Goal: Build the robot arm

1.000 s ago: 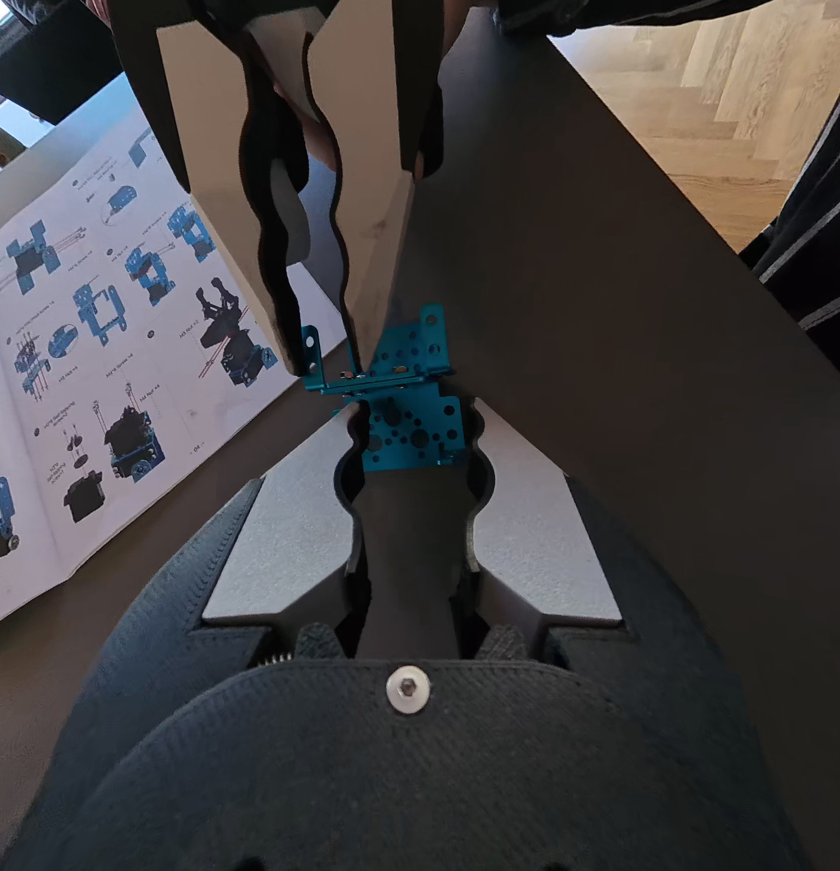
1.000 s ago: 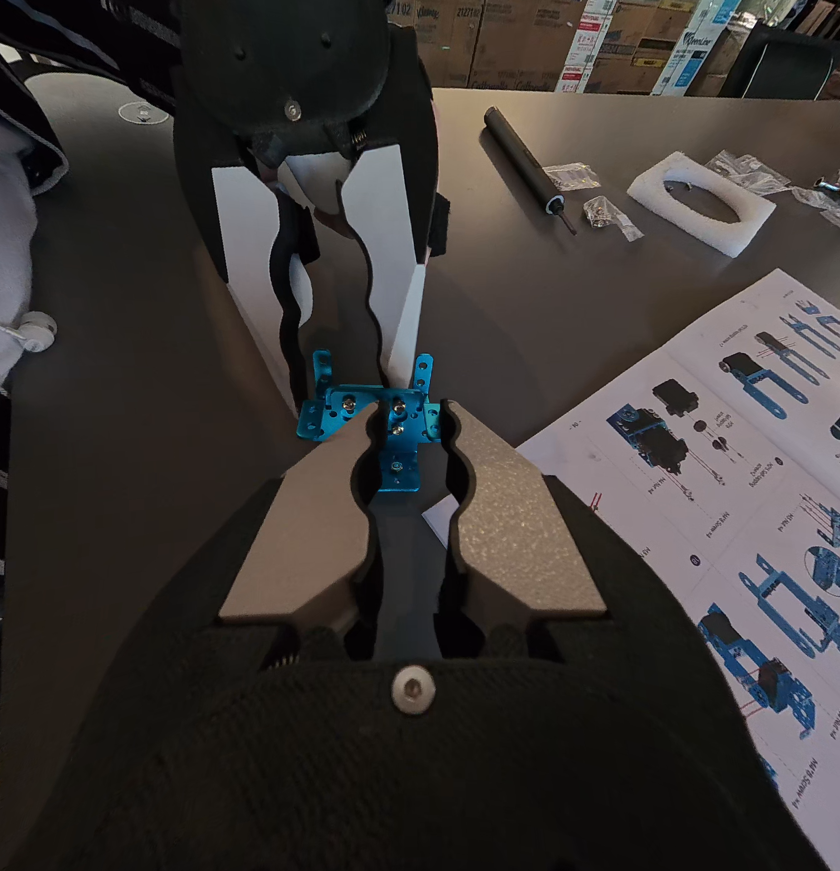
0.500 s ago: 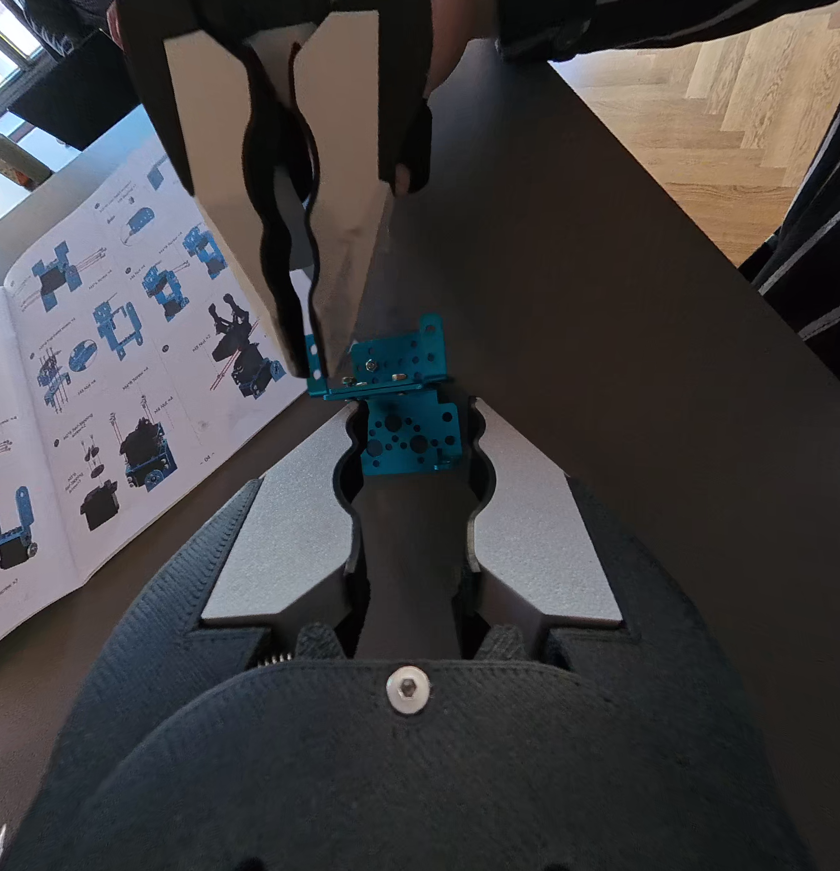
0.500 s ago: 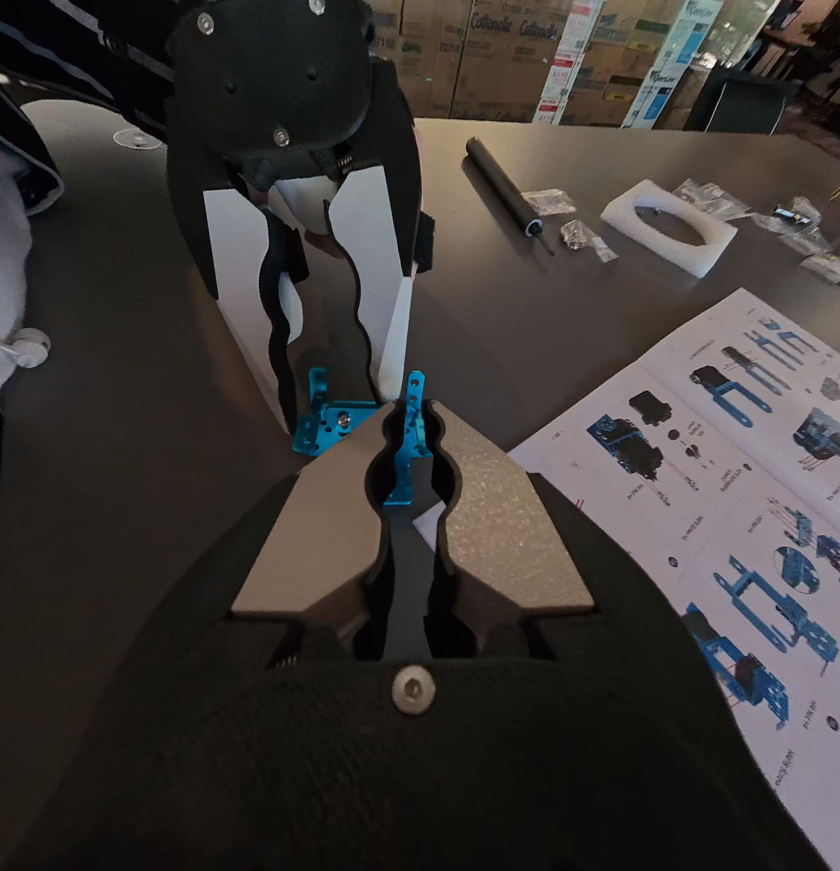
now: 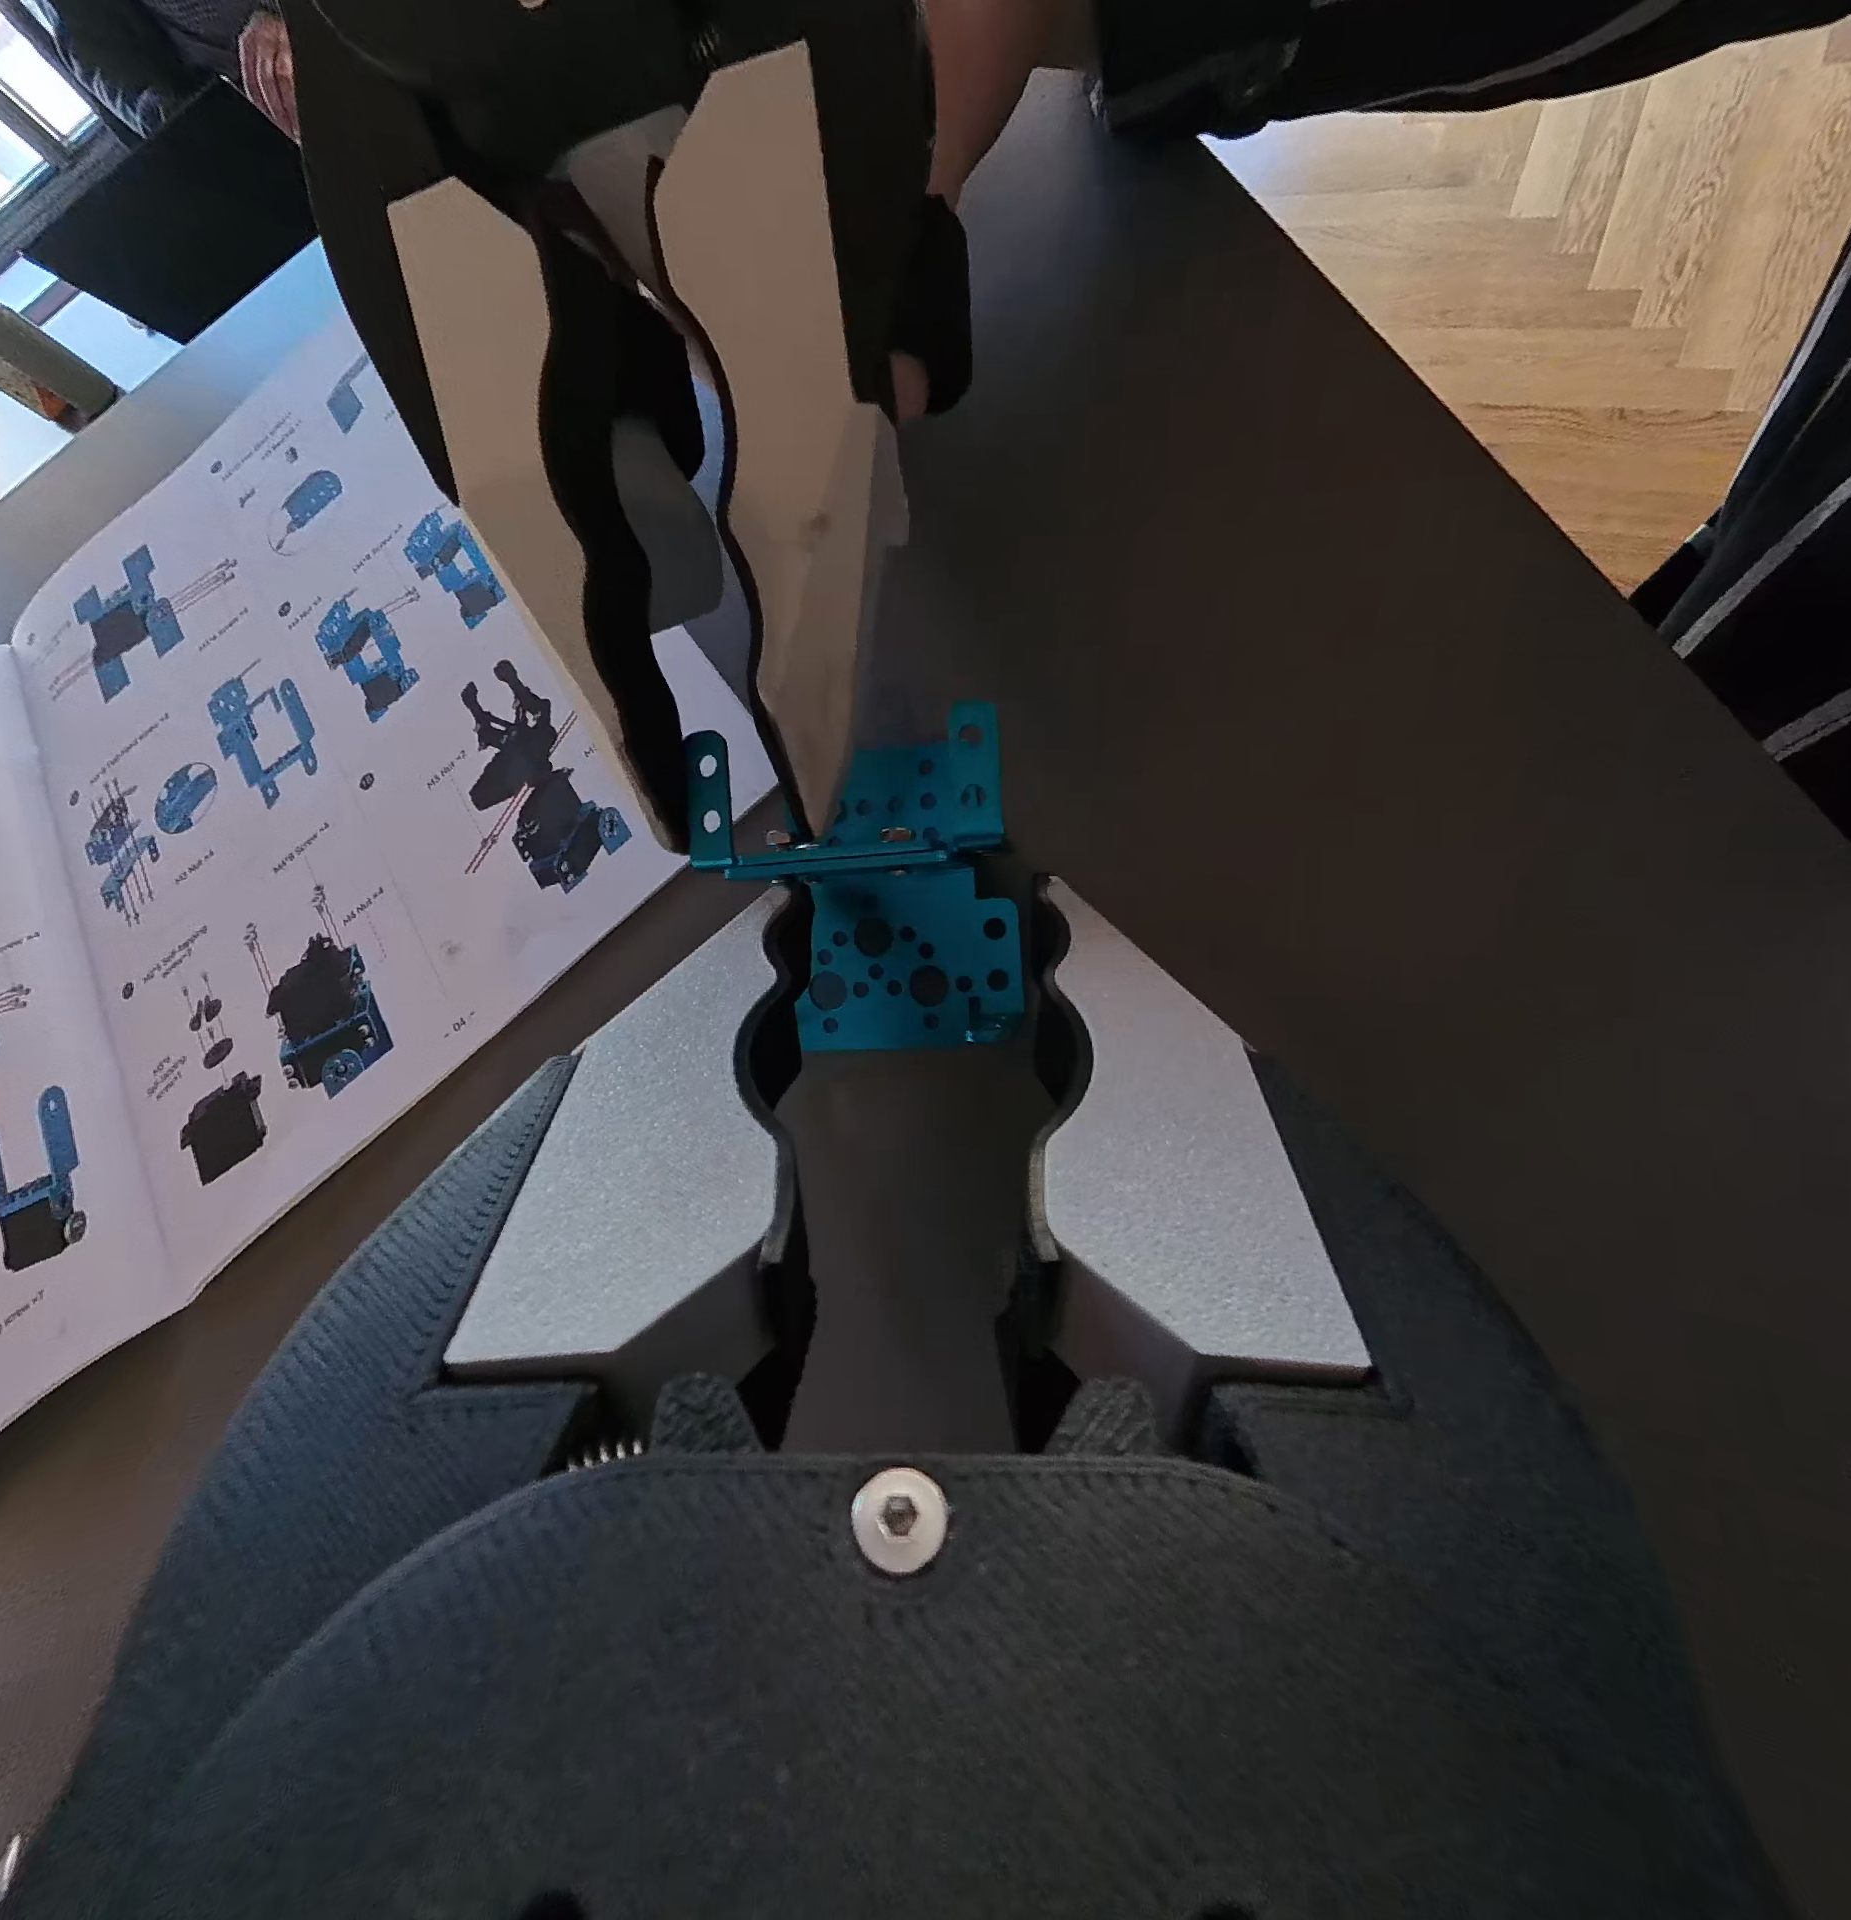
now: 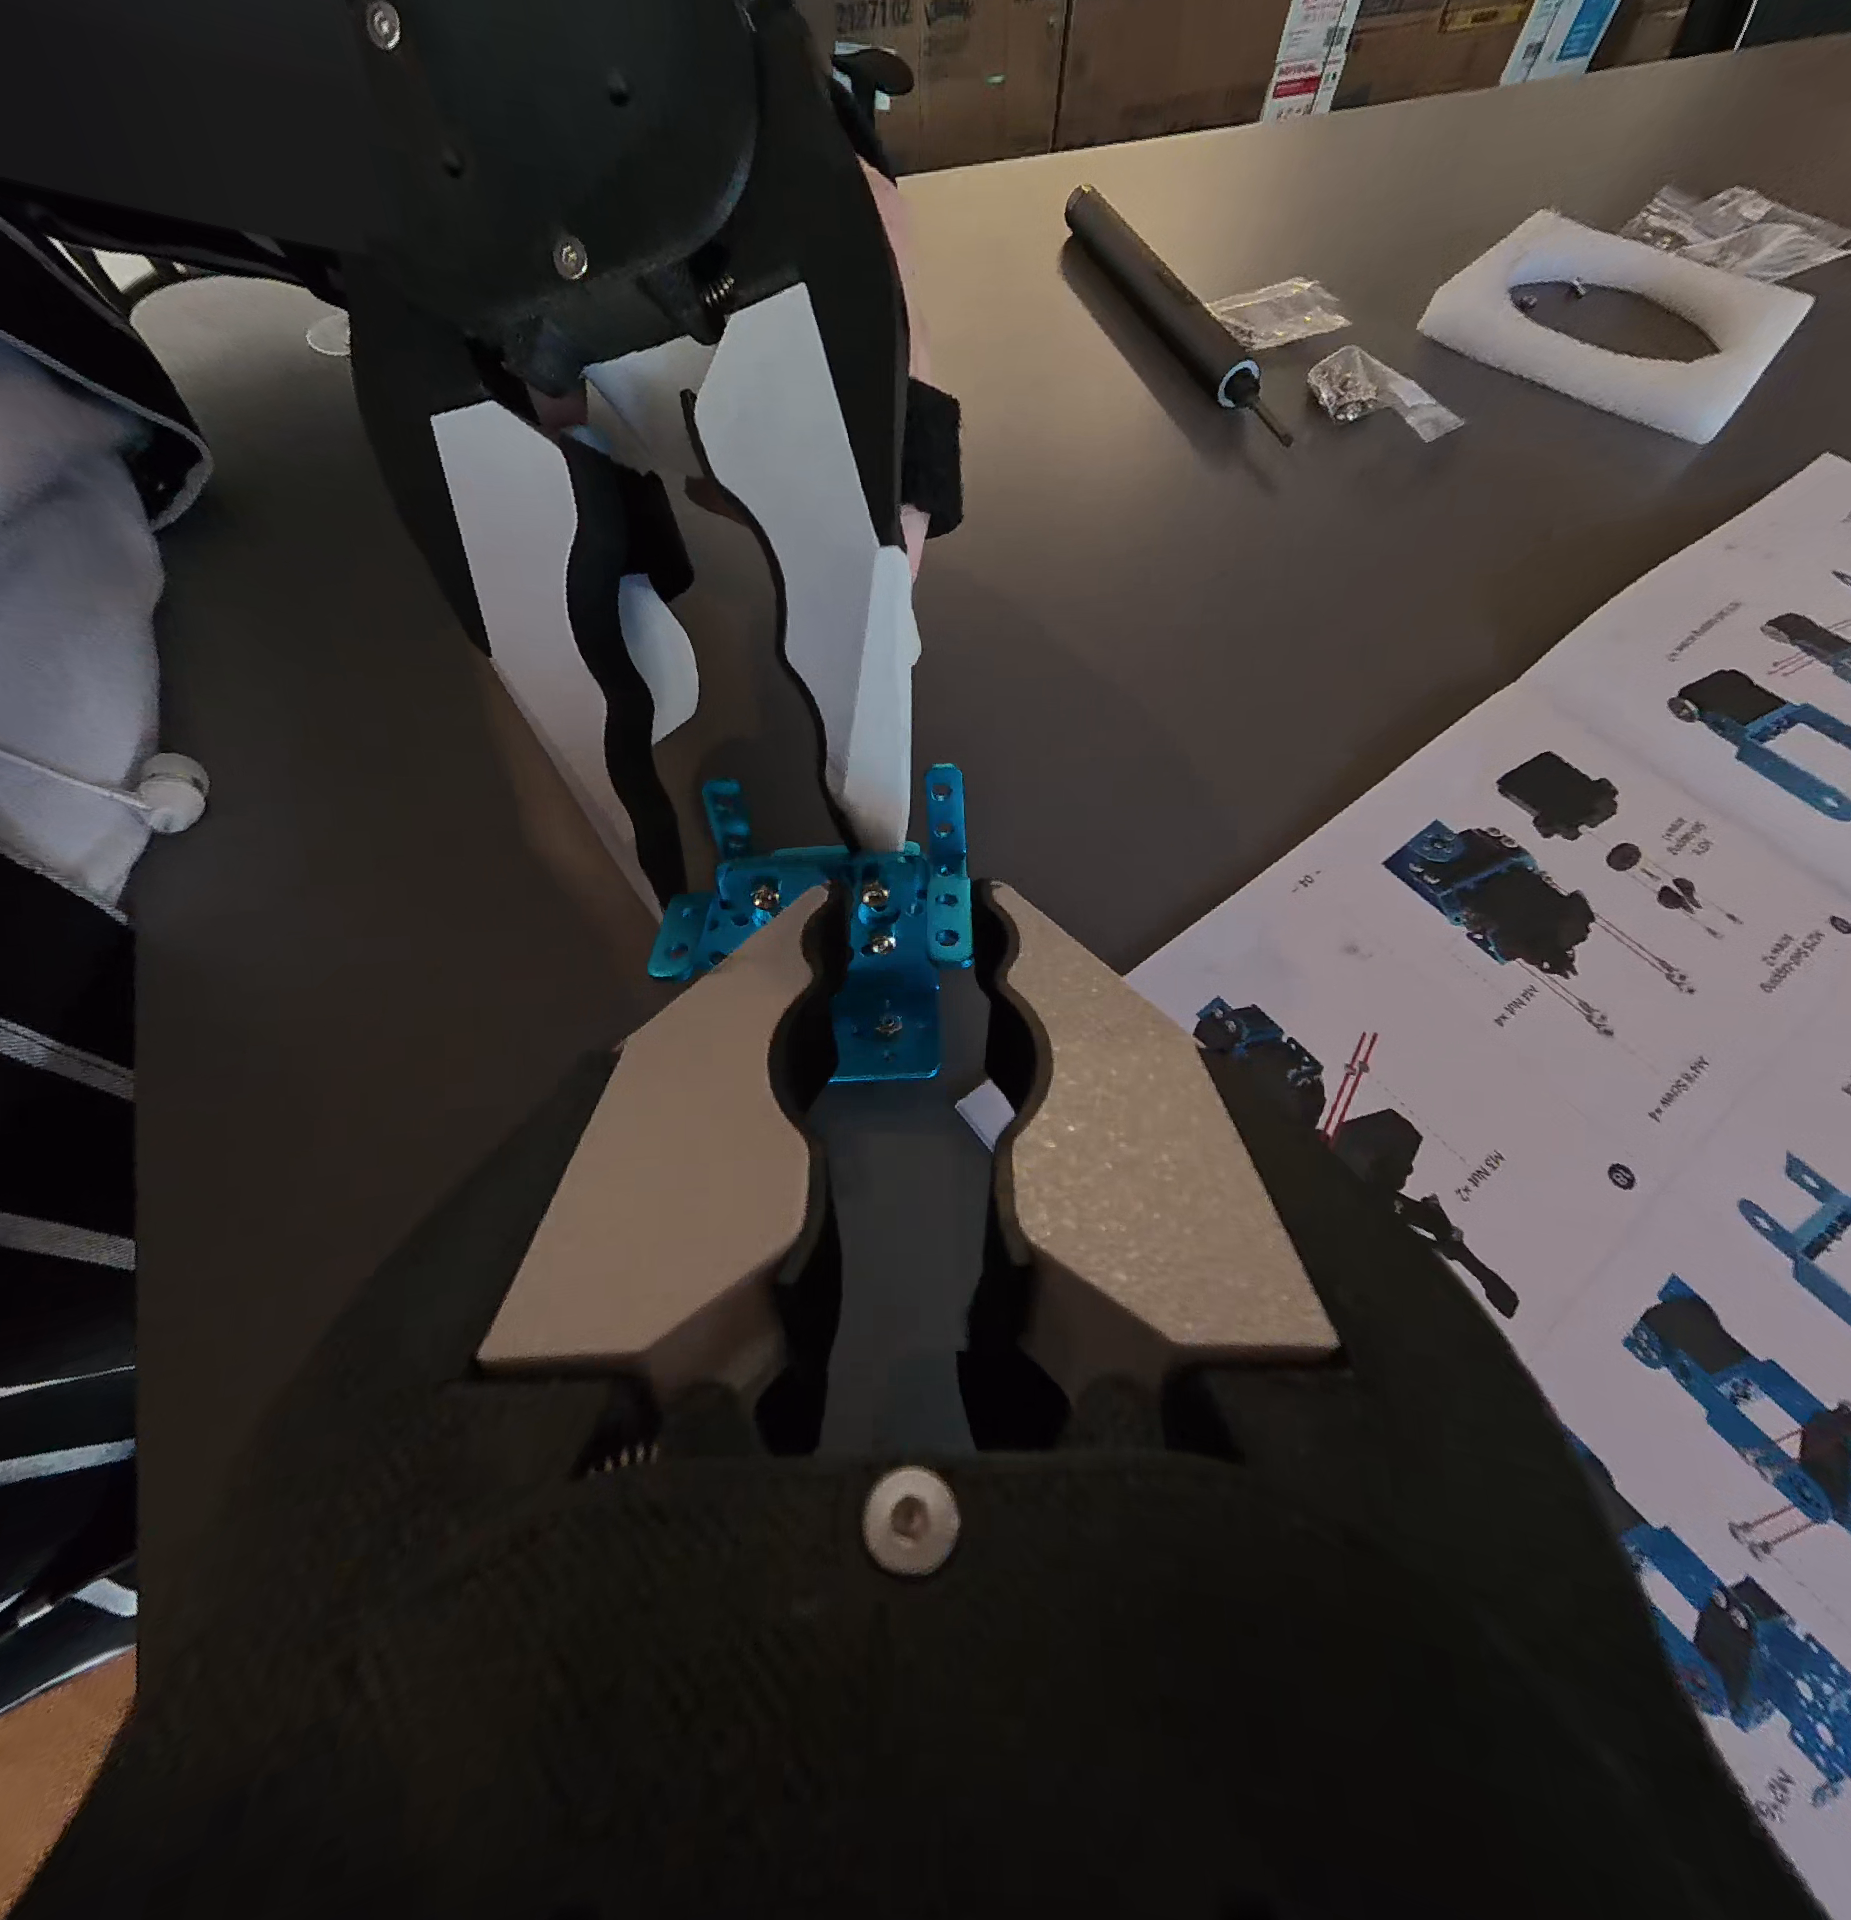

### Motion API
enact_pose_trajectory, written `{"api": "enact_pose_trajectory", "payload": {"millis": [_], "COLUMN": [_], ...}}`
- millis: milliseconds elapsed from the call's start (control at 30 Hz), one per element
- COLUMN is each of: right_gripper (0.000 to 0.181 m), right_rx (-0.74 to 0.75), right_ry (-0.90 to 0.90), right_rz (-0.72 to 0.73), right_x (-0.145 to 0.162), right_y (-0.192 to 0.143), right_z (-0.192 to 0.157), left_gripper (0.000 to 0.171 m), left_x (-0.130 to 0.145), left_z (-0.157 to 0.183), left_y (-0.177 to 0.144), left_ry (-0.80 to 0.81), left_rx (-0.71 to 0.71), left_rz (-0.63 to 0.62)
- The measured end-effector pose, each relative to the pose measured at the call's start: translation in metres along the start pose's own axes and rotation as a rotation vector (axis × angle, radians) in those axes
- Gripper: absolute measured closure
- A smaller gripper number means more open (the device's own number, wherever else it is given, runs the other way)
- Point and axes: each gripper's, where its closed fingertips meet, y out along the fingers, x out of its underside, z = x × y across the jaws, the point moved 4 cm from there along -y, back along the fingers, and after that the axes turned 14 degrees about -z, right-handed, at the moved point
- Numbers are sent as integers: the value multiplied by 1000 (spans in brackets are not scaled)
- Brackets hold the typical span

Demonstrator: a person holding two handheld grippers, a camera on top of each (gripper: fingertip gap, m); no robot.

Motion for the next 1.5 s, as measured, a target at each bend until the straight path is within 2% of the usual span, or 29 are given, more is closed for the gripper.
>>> {"api": "enact_pose_trajectory", "payload": {"millis": [667,800,900,1200,1500], "right_gripper": [161,175,163,155,157], "right_rx": [-48,-75,-60,-33,-47], "right_ry": [94,138,156,181,201], "right_rz": [38,102,151,-13,-34], "right_x": [-2,-6,-9,5,5], "right_y": [-1,-7,-13,-4,-3], "right_z": [2,5,10,0,-4], "left_gripper": [133,134,135,136,139], "left_x": [-1,-2,-2,-3,-4], "left_z": [-2,-2,-2,-1,0], "left_y": [4,5,5,7,7], "left_ry": [-7,-15,-13,-15,-10], "left_rx": [-15,-17,-17,-17,-29], "left_rz": [-4,8,7,8,11]}}
